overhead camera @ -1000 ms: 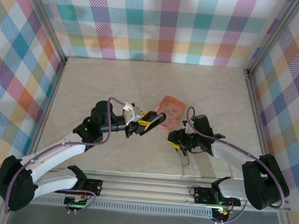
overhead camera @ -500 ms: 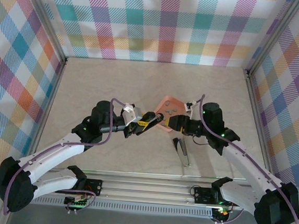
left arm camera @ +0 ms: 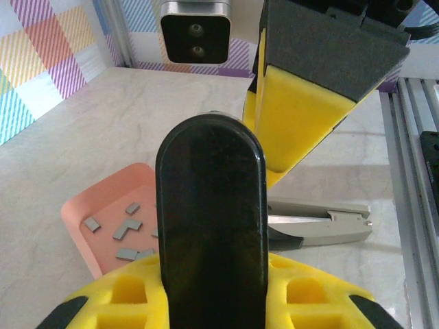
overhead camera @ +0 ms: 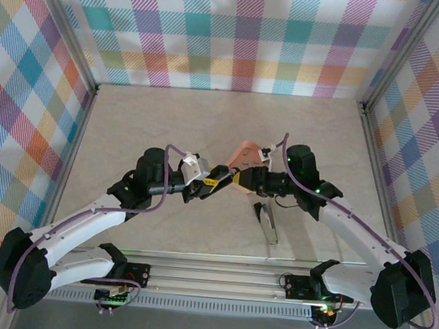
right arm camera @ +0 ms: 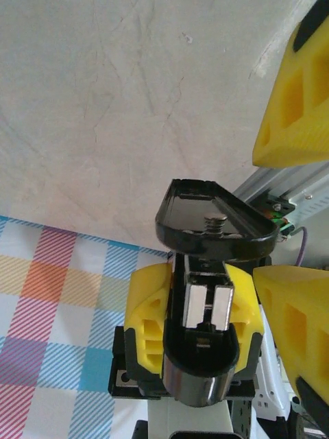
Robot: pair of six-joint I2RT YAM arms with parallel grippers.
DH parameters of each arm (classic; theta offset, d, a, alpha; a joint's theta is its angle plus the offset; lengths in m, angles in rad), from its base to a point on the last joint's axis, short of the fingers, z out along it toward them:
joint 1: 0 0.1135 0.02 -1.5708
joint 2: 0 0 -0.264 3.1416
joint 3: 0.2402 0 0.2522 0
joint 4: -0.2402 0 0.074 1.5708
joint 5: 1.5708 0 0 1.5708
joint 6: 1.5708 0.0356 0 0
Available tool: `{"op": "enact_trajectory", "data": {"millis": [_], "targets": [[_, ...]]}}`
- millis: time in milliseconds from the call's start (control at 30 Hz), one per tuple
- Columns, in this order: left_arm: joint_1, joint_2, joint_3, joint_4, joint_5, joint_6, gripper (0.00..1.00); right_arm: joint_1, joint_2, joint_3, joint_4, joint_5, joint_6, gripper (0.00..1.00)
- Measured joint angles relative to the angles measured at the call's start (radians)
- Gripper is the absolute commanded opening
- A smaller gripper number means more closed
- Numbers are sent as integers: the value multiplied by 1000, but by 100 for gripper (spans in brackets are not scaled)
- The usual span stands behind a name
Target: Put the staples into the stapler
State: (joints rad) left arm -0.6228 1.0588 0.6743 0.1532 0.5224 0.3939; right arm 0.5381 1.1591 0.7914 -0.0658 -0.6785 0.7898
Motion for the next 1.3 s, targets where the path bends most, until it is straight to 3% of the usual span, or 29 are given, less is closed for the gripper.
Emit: {"op": "enact_trajectory", "data": {"millis": [233,367,433,533,633,933,1033,1300], "targets": [[3,12,0,10,11,-7,0,7,41,2,48,0,18,26],[4,22,0,11,12,-12,0,8,47,2,68,5,16,8],[5,23,0,13,11,-16,16,12,47,2,60,21,3,2],[9,23,0,10,6,-14,59,25,40,8,19,64,-39,0],[8,20,0,9,-15,-7,78,55,13,39,-82,161,-93,0],[-6,-5,44,-99,-82,69,79,175,-32,120,-294,491,-257,0],[-16,14,74,-129,-90,94,74,232,-25,146,-341,581,-305,0],[-27,95,96,-151,-67,128,67,303,24,184,-392,683,-393,0]]}}
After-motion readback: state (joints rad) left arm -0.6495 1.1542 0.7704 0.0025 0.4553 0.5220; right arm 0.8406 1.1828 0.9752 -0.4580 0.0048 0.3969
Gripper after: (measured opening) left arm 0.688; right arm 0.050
